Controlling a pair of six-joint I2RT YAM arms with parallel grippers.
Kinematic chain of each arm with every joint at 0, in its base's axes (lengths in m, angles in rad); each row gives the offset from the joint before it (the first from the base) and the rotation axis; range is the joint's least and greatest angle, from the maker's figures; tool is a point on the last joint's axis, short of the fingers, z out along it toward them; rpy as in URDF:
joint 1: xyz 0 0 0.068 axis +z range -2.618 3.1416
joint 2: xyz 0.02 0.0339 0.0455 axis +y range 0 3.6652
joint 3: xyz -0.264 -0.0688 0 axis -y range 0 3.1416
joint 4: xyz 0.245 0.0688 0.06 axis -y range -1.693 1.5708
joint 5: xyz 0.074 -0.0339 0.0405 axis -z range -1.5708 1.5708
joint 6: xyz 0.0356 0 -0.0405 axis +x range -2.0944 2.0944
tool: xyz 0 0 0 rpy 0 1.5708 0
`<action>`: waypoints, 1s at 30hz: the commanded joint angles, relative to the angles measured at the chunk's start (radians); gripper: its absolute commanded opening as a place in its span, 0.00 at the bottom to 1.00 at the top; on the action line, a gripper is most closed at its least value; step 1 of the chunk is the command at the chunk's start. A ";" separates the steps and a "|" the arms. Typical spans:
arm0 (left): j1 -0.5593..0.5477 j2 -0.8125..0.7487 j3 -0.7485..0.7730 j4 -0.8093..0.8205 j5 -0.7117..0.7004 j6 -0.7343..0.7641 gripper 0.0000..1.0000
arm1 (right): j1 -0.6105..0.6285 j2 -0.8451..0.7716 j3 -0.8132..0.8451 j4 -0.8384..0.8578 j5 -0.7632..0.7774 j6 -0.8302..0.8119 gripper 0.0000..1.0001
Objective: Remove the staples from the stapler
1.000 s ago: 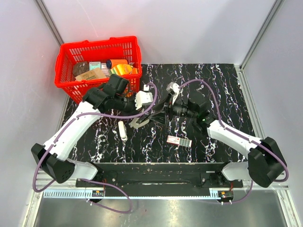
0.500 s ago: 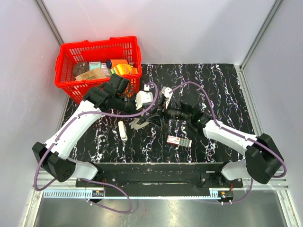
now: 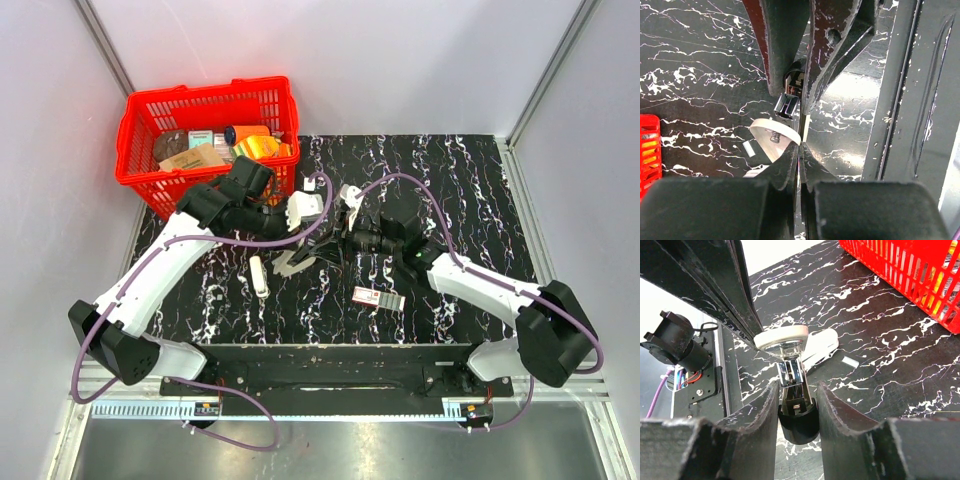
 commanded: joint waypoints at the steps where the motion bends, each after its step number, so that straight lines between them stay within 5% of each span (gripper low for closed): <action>1: 0.001 -0.029 0.008 0.103 0.034 -0.041 0.00 | 0.006 -0.022 -0.007 0.020 -0.035 0.028 0.15; 15: 0.052 0.053 -0.051 0.340 -0.248 -0.302 0.00 | 0.004 -0.128 -0.153 0.117 -0.035 0.185 0.04; 30: 0.164 0.076 -0.078 0.366 -0.331 -0.414 0.00 | 0.006 -0.202 -0.233 0.162 -0.045 0.292 0.00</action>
